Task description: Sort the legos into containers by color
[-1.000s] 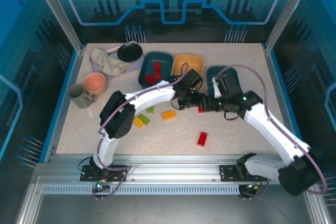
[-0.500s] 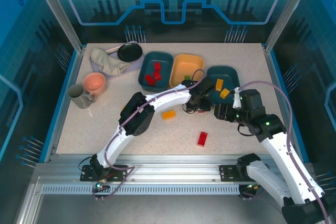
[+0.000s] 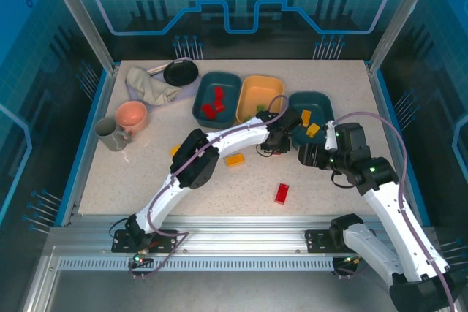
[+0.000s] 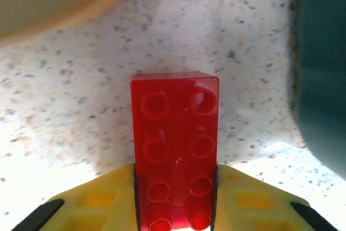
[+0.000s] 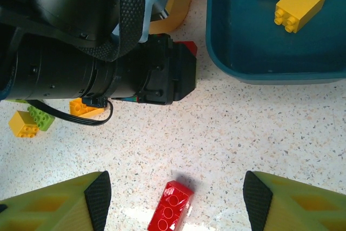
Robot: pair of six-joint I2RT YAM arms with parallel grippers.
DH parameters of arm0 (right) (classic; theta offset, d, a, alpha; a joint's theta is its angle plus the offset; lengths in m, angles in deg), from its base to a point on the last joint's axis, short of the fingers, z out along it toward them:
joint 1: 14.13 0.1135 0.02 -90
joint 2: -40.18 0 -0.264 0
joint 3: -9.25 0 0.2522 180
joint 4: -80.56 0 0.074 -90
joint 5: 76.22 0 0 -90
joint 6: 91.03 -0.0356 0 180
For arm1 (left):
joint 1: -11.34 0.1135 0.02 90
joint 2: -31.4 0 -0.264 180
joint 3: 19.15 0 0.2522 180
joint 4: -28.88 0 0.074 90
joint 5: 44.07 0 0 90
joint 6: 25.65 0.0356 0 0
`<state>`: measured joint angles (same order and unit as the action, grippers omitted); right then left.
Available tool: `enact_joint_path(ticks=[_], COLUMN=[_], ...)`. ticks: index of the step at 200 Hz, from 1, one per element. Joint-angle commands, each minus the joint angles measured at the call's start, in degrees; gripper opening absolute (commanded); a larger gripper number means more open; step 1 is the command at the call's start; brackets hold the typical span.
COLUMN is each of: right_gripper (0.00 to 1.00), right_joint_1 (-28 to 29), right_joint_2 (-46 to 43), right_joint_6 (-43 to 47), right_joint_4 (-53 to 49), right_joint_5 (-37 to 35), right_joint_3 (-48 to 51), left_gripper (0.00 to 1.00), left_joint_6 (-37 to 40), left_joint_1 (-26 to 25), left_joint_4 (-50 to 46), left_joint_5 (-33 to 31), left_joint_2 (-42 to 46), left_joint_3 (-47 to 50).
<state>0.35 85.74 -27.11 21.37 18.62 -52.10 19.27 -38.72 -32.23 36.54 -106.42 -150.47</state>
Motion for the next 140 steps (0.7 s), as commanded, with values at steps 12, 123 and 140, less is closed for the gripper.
enact_joint_path(ticks=[12,123,140], right_gripper=[0.68,0.69,0.69], right_joint_1=[-1.11,9.33,10.24], right_joint_2=[1.44,15.70,18.51], right_joint_6=[1.91,2.29,1.76], right_joint_4=[1.40,16.46,17.54], right_joint_5=[1.98,9.27,8.74], right_joint_3=[-3.69,-8.81,-10.50], left_gripper=[0.22,0.23,0.23], left_joint_6=[-0.93,5.77,6.79], left_joint_1=[-0.15,23.01,26.60], left_joint_4=[-2.05,-0.12,1.13], left_joint_5=[-4.63,3.56,7.21], left_joint_2=[12.21,25.34,19.40], left_joint_3=[8.22,14.38,8.93])
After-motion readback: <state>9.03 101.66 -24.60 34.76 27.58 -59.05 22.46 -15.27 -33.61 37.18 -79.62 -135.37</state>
